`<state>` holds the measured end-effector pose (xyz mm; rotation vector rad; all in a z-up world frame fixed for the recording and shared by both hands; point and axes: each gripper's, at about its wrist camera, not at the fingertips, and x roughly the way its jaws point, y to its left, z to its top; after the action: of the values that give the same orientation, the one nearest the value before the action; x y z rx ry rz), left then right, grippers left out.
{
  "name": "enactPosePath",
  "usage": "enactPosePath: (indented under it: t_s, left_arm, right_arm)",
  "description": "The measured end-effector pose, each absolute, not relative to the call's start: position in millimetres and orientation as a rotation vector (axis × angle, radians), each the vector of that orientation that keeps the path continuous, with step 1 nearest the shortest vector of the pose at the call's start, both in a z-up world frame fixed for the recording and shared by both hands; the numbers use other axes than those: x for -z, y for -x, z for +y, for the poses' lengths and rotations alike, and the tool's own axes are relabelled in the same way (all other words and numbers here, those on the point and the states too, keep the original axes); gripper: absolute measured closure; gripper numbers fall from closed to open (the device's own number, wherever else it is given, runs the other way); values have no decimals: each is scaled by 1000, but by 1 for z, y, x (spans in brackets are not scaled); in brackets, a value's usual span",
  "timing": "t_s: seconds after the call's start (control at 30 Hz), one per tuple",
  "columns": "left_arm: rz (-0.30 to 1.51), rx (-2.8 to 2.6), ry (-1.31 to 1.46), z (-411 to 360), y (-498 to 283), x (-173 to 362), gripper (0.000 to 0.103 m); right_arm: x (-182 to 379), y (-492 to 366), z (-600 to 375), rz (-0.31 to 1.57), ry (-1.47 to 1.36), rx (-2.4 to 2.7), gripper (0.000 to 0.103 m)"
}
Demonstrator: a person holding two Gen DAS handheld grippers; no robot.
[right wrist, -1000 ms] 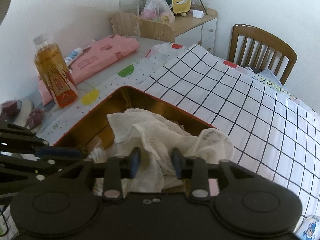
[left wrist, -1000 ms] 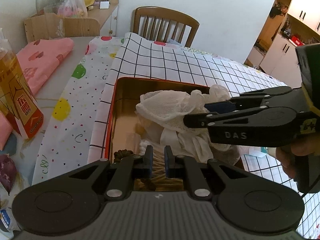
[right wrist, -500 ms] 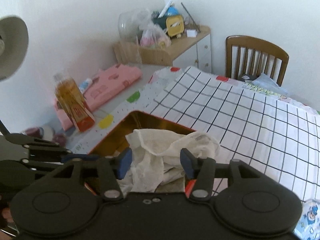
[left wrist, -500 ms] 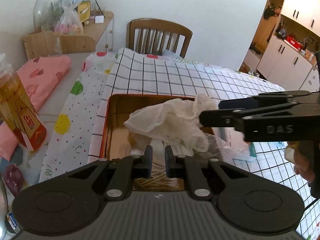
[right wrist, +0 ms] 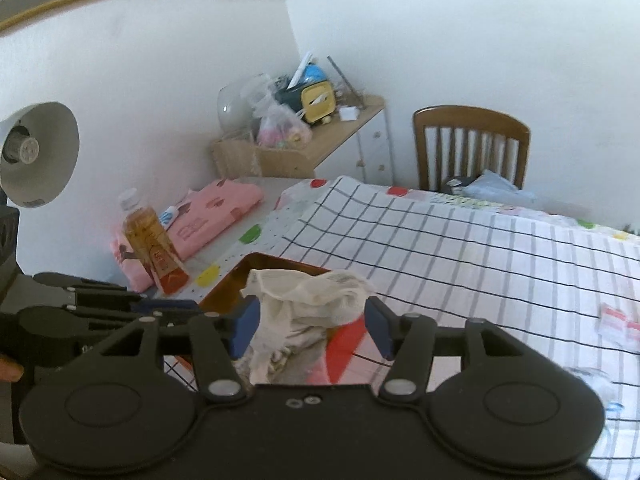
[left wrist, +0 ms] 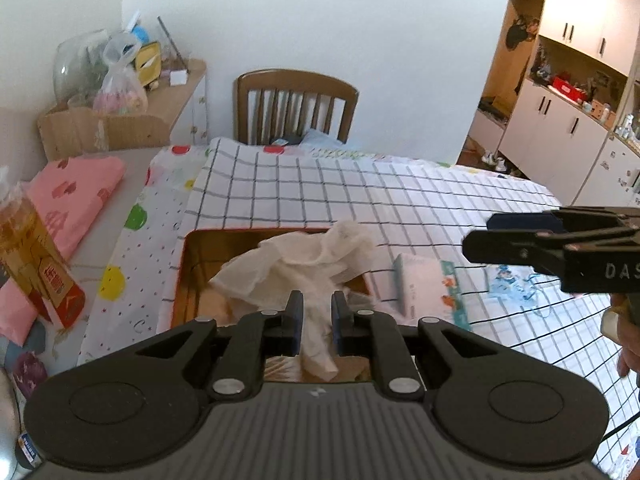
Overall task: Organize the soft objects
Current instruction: 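Withdraw both tools from the tin toward the mask and wipe packet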
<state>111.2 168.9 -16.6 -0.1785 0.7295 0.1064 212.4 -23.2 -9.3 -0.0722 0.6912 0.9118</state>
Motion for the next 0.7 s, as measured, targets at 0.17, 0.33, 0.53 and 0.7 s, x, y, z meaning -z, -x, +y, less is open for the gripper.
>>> enactPosePath:
  t_s: [0.17, 0.33, 0.53, 0.7]
  left_arm:
    - [689, -75, 142, 144, -115, 6, 76]
    - [669, -32, 113, 113, -123, 0, 76]
    - [667, 7, 109, 79, -135, -1, 76]
    - [679, 41, 116, 54, -149, 4, 76]
  right_arm:
    - [2, -201, -59, 657, 70, -885, 42]
    - [1, -189, -99, 645, 82, -842, 40]
    - [7, -186, -151, 663, 69, -757, 36]
    - [14, -191, -196, 683, 53, -685, 36]
